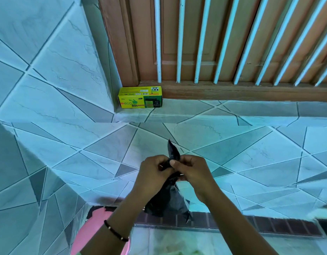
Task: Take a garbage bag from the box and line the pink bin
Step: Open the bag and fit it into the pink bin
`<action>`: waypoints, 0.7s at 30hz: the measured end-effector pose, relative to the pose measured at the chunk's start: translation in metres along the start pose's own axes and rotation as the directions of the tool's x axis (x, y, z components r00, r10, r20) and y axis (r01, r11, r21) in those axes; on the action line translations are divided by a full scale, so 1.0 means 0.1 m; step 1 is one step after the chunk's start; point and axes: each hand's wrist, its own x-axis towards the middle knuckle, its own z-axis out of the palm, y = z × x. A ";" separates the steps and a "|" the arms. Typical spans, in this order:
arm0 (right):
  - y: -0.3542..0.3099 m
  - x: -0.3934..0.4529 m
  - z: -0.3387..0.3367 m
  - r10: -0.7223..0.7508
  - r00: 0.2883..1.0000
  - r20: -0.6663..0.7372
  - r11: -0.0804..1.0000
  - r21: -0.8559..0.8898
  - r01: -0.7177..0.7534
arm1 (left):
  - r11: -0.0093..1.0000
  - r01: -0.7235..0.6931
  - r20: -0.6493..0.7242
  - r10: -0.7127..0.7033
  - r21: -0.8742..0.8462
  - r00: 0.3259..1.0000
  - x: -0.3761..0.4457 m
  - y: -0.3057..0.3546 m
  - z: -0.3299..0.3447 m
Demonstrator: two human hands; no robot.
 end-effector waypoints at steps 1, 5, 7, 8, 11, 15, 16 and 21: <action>0.02 0.02 -0.02 0.008 0.999 -0.035 1.000 0.007 -0.008 | 1.000 -0.005 0.054 0.006 -0.004 0.999 0.00 -0.01 0.00; 0.07 0.06 -0.09 0.059 0.990 -0.124 0.998 0.035 -0.055 | 0.988 0.097 0.080 -0.087 -0.124 0.993 -0.02 -0.08 -0.01; 0.08 0.06 -0.13 0.081 0.988 -0.134 0.996 0.046 -0.075 | 0.970 0.140 0.034 -0.136 -0.200 0.990 -0.01 -0.09 -0.03; 0.09 0.05 -0.15 0.088 0.987 -0.132 0.995 0.054 -0.082 | 0.959 0.153 0.015 -0.154 -0.238 0.988 -0.01 -0.10 -0.03; 0.08 0.05 -0.19 0.119 0.980 -0.158 0.991 0.083 -0.107 | 0.933 0.202 0.014 -0.207 -0.299 0.978 0.01 -0.12 -0.07; 0.06 0.09 -0.34 0.243 0.952 -0.185 0.915 0.371 -0.161 | 0.872 0.279 0.019 -0.297 -0.403 0.955 0.03 -0.20 -0.18; 0.05 0.10 -0.41 0.277 0.945 -0.175 0.867 0.470 -0.167 | 0.871 0.284 -0.011 -0.315 -0.400 0.949 0.04 -0.23 -0.24; 0.05 0.10 -0.64 0.352 0.907 -0.231 0.672 0.737 -0.073 | 0.971 0.223 -0.299 -0.237 -0.082 0.924 0.06 -0.48 -0.50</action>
